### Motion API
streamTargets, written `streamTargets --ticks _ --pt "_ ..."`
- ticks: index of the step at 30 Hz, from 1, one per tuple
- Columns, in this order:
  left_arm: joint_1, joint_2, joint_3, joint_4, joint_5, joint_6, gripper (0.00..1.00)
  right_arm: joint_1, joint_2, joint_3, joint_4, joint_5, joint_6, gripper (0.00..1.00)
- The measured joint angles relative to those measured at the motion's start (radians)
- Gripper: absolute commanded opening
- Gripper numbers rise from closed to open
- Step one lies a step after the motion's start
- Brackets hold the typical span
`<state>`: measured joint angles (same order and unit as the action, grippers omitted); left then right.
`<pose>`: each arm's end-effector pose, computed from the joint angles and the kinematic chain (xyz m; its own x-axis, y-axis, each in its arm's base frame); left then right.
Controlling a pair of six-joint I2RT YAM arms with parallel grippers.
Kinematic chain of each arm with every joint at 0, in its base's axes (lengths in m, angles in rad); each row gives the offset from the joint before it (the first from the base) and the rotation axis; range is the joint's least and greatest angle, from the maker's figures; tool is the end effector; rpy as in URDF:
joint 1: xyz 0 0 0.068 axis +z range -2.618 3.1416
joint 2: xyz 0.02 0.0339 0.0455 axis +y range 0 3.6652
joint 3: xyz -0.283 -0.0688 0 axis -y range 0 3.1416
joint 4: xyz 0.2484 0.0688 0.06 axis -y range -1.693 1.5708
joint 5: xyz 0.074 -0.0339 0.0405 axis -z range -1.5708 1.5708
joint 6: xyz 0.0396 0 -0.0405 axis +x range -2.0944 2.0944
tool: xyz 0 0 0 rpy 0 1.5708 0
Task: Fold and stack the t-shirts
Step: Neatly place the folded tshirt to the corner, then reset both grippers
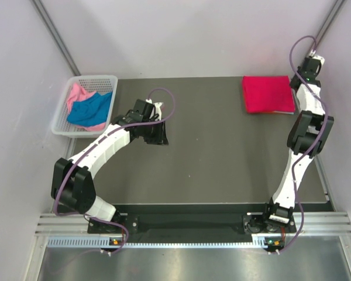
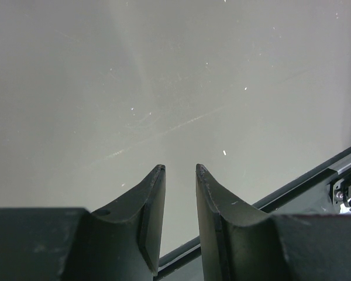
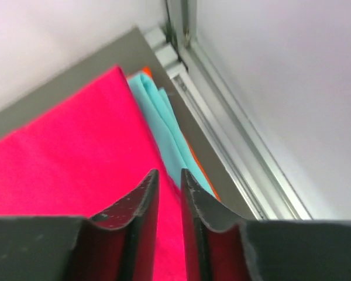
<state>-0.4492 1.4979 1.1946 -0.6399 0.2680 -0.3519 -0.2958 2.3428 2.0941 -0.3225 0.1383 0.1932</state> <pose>0.2839 -0.1485 0.2880 -0.8771 0.0538 -0.4773 0.2732 0.8732 -0.4036 0.5419 -0.1709 0.2521 -0.4308 0.3301 -0.8399 0.4915 0.8664 0.0884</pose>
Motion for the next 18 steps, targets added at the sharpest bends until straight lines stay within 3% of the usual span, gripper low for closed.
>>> streamTargets --ticks 18 --pt "0.0 -0.001 0.0 0.0 -0.005 0.0 0.33 -0.001 -0.05 -0.116 0.0 -0.052 0.017 0.14"
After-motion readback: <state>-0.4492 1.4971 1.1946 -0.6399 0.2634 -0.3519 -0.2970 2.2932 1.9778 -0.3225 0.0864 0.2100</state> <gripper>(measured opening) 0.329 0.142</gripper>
